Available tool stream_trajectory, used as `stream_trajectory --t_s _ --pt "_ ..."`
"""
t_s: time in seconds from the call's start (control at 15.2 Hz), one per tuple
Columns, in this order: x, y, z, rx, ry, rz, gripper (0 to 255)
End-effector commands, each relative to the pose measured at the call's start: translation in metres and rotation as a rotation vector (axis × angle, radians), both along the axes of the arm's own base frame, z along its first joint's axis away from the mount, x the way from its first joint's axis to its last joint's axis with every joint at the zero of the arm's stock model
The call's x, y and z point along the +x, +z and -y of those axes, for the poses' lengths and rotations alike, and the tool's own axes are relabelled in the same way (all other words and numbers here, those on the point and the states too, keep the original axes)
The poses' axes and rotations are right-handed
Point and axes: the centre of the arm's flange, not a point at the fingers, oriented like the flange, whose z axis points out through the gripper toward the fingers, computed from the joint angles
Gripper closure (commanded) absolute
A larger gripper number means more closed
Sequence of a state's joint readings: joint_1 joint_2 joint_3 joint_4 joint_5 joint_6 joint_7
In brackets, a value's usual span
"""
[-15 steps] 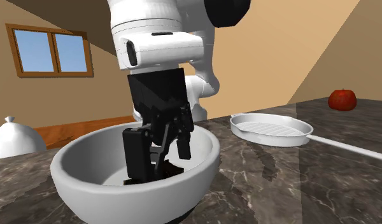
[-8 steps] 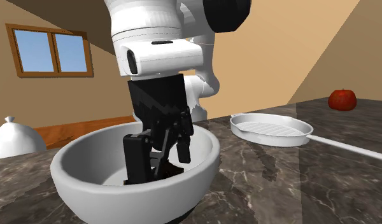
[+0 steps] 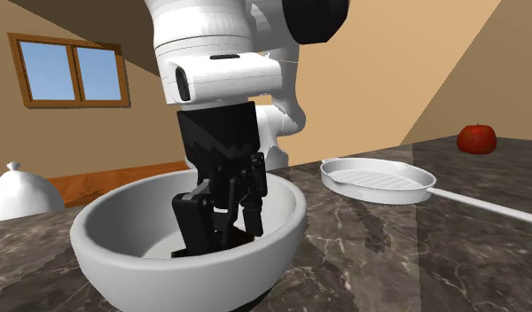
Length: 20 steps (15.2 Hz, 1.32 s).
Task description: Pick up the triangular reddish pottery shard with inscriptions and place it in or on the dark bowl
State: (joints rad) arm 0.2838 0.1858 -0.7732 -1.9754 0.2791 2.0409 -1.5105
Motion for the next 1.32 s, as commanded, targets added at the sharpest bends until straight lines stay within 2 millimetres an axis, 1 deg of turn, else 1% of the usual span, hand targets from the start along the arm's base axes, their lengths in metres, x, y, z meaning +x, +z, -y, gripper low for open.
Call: stream_trajectory --t_s 0.0,0.13,1.25 --pt "0.0 -0.001 0.0 0.0 0.0 -0.003 255" --pt "0.0 -0.001 -0.001 0.0 0.0 -0.003 255" --pt "0.0 0.088 -0.001 0.0 0.0 -0.003 255"
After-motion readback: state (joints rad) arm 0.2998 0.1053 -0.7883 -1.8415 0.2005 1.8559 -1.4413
